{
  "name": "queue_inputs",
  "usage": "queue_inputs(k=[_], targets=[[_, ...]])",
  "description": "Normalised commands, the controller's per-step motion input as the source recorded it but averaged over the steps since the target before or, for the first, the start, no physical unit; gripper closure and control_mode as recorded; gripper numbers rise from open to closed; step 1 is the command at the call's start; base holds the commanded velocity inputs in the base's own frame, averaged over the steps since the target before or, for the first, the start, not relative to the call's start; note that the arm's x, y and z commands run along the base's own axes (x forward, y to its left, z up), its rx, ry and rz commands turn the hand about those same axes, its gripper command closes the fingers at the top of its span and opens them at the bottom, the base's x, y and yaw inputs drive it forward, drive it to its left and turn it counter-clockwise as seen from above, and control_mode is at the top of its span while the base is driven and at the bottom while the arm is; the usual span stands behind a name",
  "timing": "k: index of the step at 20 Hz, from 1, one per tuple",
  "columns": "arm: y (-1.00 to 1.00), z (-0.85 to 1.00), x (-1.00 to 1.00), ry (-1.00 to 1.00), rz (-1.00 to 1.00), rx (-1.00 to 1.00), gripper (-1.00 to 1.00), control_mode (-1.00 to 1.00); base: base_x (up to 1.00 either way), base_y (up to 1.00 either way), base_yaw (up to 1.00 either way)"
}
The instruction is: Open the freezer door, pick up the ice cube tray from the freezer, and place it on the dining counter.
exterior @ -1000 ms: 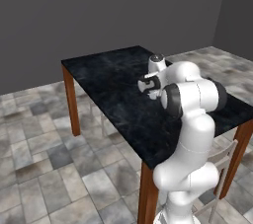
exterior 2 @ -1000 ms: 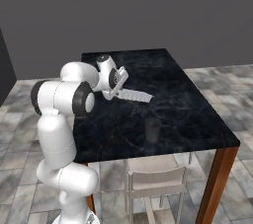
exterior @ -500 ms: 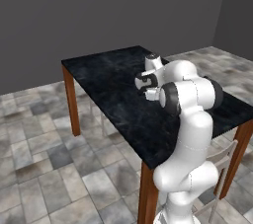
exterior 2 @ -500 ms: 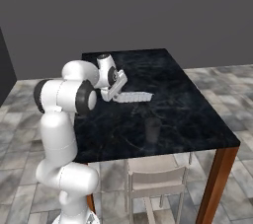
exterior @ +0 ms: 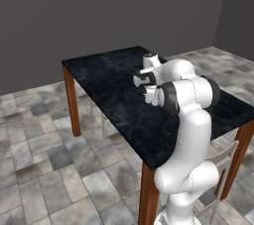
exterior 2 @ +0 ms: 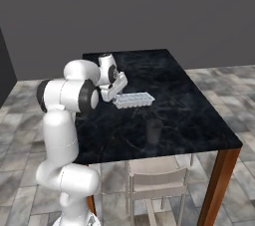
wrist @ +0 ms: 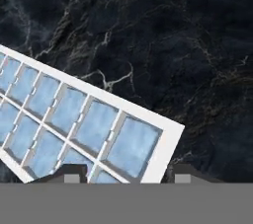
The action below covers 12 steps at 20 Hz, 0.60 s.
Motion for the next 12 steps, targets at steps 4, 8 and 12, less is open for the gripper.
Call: queue_inputs(k=[4,8,12], targets=[[-0.01,0.44,0.00,0.06,-0.02,0.00,-1.00,-1.00,0.00,0.00,0.00],[0.00,0.73,-0.03,0.05,-0.07,0.00,-1.00,-1.00,0.00,0.00,0.00],[0.00,0.89,-0.19,0.07,-0.09,0.00,-1.00,-1.00,0.00,0.00,0.00]])
